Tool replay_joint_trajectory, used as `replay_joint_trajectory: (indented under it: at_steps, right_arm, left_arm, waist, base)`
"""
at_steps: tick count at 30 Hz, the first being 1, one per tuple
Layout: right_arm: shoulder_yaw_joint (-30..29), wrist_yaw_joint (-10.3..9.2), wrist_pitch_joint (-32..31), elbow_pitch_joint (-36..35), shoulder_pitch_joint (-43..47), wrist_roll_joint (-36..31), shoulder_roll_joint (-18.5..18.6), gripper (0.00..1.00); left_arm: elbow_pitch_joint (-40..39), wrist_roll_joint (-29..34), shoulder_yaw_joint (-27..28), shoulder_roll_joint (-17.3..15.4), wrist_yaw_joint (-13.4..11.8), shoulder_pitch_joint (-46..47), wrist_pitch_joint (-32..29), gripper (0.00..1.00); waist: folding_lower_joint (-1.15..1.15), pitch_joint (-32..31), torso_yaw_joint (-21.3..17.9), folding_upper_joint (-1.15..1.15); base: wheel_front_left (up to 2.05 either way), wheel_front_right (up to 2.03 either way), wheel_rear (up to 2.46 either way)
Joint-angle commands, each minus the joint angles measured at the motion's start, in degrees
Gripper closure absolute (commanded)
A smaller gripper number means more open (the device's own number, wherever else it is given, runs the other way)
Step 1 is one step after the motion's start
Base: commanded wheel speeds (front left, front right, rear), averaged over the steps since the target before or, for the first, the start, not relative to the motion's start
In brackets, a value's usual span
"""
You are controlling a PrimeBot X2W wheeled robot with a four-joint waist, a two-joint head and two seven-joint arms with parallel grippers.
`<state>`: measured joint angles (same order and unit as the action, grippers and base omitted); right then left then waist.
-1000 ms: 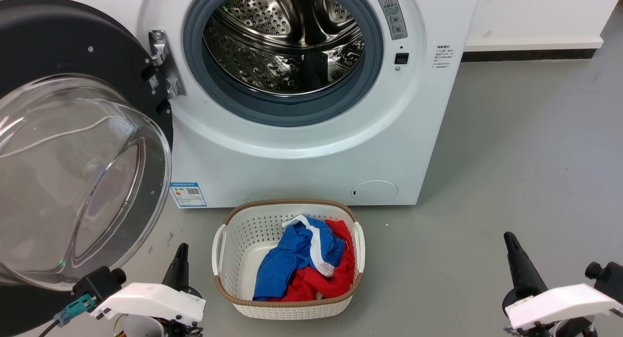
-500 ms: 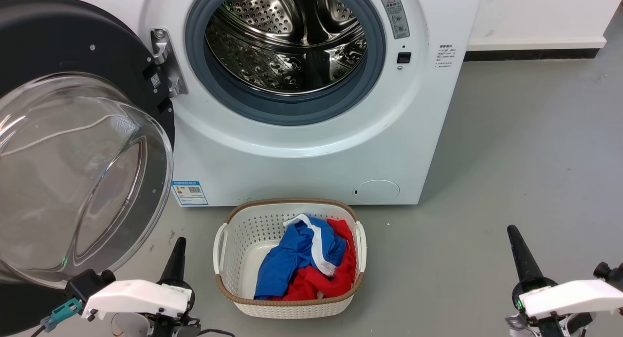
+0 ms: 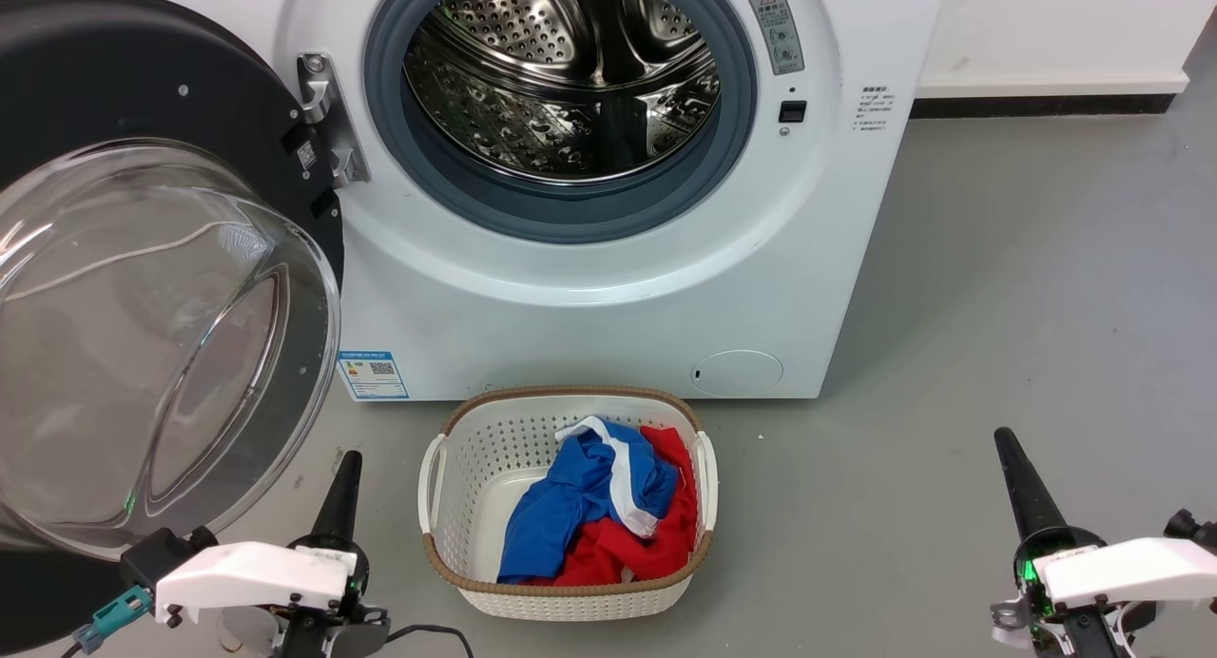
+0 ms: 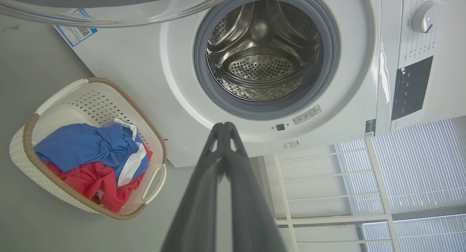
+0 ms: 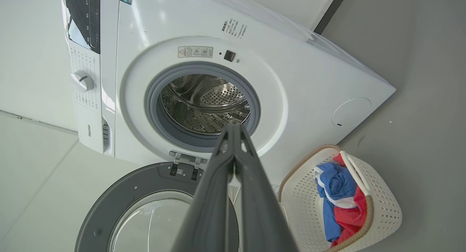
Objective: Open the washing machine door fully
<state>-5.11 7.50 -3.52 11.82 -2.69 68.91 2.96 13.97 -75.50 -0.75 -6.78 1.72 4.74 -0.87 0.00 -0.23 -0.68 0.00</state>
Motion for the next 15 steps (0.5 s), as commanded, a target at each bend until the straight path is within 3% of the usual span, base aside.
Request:
replay_joint_trajectory:
  at_steps: [1,15]
  right_arm:
    - [-0.23,-0.01,-0.23,-0.05,-1.37,1.63,-0.09,1.0]
    - [-0.62,-0.01,-1.14,0.66,-2.27,8.61,-0.11,1.0]
  left_arm:
    - [-0.34,-1.12,0.78,0.13,0.65,1.12,-0.39,1.0]
    - [-0.21,-6.25,2.85,1.28,2.41,1.37,-2.1,1.0]
  waist:
    - [0.0,0.01,0.03,0.0]
    - [0.0,0.12,0.21,0.0]
  base:
    - [0.0,0.0,0.0]
    - [0.0,0.0,0.0]
